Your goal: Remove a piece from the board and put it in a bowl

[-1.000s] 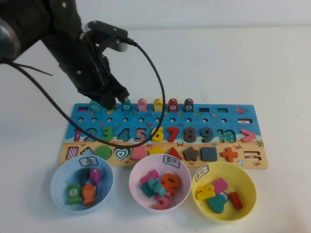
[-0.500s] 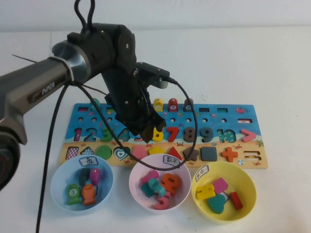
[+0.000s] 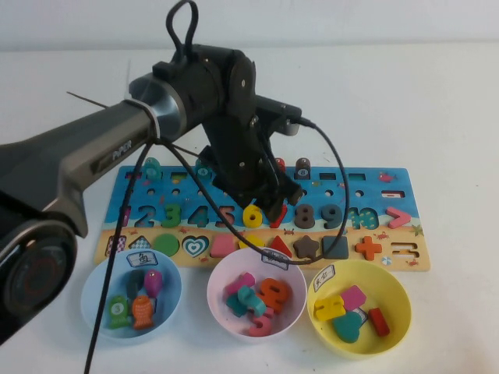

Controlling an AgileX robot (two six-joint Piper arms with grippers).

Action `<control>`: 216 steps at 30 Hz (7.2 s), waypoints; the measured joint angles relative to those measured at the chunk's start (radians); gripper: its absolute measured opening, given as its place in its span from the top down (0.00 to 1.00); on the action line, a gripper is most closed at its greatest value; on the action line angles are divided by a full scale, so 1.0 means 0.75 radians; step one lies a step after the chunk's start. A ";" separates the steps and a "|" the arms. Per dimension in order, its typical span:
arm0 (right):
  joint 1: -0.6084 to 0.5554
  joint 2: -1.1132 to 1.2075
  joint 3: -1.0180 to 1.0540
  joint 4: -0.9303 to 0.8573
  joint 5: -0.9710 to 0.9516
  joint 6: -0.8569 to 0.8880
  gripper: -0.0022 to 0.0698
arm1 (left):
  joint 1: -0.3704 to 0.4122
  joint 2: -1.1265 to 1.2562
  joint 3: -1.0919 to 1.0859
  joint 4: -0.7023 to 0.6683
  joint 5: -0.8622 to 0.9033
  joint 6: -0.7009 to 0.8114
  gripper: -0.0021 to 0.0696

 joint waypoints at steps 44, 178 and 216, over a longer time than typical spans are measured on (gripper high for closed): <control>0.000 0.000 0.000 0.000 0.000 0.000 0.99 | -0.009 0.104 -0.008 0.151 -0.030 -0.136 0.62; 0.000 0.000 0.000 0.000 0.000 0.000 0.99 | 0.043 -1.973 1.797 0.842 -0.946 -0.754 0.97; 0.000 0.000 0.000 0.000 0.005 0.000 0.99 | 0.669 -2.872 2.502 0.154 -1.010 0.045 0.97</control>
